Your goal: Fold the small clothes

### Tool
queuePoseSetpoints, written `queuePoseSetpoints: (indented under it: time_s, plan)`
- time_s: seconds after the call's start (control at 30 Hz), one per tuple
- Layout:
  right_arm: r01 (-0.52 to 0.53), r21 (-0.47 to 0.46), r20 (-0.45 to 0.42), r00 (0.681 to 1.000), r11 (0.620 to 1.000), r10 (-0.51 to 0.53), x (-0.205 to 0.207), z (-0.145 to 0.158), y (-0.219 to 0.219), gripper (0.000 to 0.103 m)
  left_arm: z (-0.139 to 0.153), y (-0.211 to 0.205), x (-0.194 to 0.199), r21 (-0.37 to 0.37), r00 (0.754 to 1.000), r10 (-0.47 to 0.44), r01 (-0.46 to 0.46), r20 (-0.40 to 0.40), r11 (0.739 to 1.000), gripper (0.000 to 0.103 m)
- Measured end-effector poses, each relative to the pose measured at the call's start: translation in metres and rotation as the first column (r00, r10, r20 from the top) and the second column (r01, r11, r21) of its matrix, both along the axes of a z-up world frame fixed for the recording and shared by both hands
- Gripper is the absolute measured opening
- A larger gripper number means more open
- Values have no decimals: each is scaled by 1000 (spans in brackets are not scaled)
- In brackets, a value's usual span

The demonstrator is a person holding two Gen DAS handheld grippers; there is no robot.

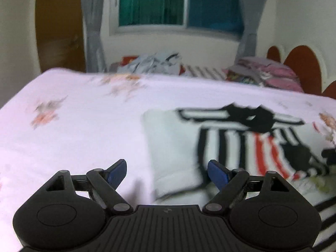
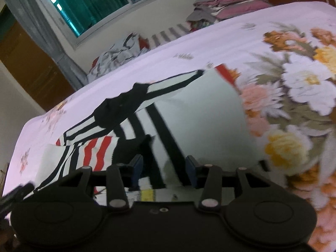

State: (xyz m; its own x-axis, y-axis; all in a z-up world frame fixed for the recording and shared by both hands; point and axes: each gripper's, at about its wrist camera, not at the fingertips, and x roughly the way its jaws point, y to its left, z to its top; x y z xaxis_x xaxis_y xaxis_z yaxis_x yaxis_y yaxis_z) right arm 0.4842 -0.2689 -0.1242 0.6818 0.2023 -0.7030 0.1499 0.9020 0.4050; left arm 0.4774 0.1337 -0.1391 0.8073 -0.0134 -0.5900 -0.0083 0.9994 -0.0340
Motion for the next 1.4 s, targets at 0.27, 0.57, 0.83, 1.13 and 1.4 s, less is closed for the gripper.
queuePoseSetpoints:
  time_s: [0.27, 0.57, 0.83, 1.13, 1.4]
  plan:
    - [-84, -106, -43, 996, 991, 79, 27, -15, 37, 22, -34, -15, 12, 73, 992, -46, 55, -121, 996, 56]
    - [-40, -297, 159, 983, 954, 91, 5, 43, 33, 3, -41, -12, 32, 32, 989, -56, 61, -140, 998, 29]
    - [-55, -296, 68, 995, 954, 78, 1, 15, 21, 1, -46, -11, 42, 18, 984, -65, 69, -168, 997, 29]
    - [-36, -362, 39, 998, 931, 54, -5, 17, 18, 16, -6, 13, 14, -107, 989, -90, 78, -116, 991, 32]
    - [-158, -397, -68, 987, 904, 143, 21, -3, 58, 14, -29, -26, 53, -114, 976, -147, 129, -163, 985, 68]
